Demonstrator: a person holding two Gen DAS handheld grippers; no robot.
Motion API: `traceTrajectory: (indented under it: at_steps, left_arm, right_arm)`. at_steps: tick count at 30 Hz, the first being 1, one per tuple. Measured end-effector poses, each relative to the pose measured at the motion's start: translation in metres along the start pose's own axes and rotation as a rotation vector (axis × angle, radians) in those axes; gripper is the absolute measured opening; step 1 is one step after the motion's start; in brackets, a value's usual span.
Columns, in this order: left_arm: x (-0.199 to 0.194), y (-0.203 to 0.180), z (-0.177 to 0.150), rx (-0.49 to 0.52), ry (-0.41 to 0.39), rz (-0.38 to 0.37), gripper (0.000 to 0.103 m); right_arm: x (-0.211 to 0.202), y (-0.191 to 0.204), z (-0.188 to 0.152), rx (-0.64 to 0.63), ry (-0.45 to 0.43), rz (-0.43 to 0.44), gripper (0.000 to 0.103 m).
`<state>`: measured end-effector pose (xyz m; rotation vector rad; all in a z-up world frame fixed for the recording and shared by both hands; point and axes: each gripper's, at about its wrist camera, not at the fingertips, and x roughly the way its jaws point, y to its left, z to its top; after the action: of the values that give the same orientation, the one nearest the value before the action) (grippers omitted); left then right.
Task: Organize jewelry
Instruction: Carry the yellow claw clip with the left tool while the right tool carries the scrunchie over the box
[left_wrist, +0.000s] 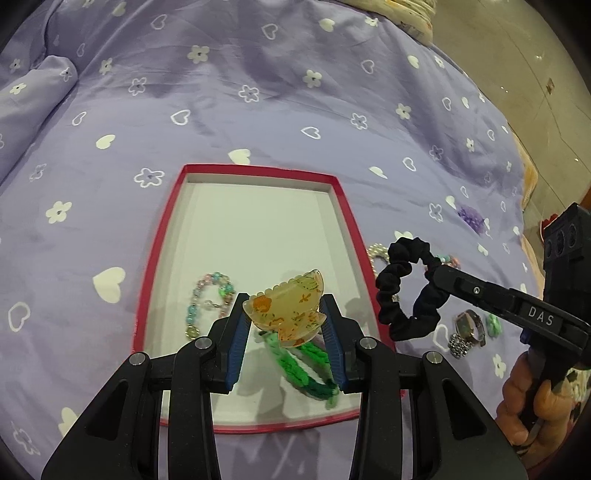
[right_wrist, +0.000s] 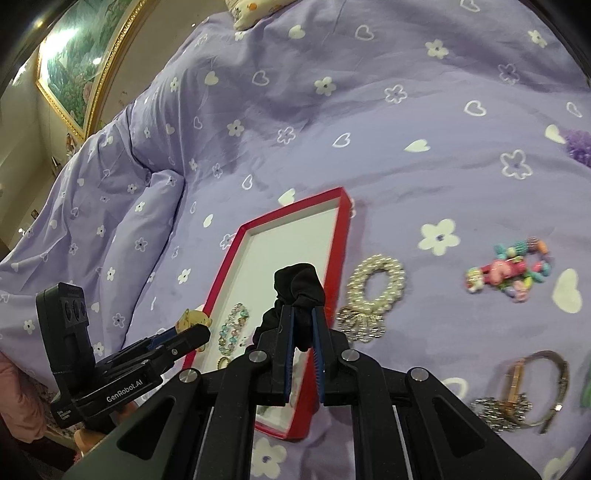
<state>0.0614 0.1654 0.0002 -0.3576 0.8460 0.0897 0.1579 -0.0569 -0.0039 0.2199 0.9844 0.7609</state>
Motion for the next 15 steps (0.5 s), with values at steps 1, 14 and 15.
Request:
traceTrajectory:
  at_steps: [1,14,15]
  left_arm:
    - [0.000,0.001,0.000,-0.002,-0.001,0.004,0.036]
    - [0.011,0.022,0.008,-0.023,0.008,0.040,0.036]
    - [0.015,0.023,0.009,-0.024,0.012,0.045,0.036]
  right_arm:
    - [0.003,0.002,0.000,-0.001,0.002,0.003,0.009]
    - [0.033,0.021,0.015,-0.031,0.025,0.009,0.009]
    - [0.036,0.022,0.015,-0.032,0.029,0.009,0.009]
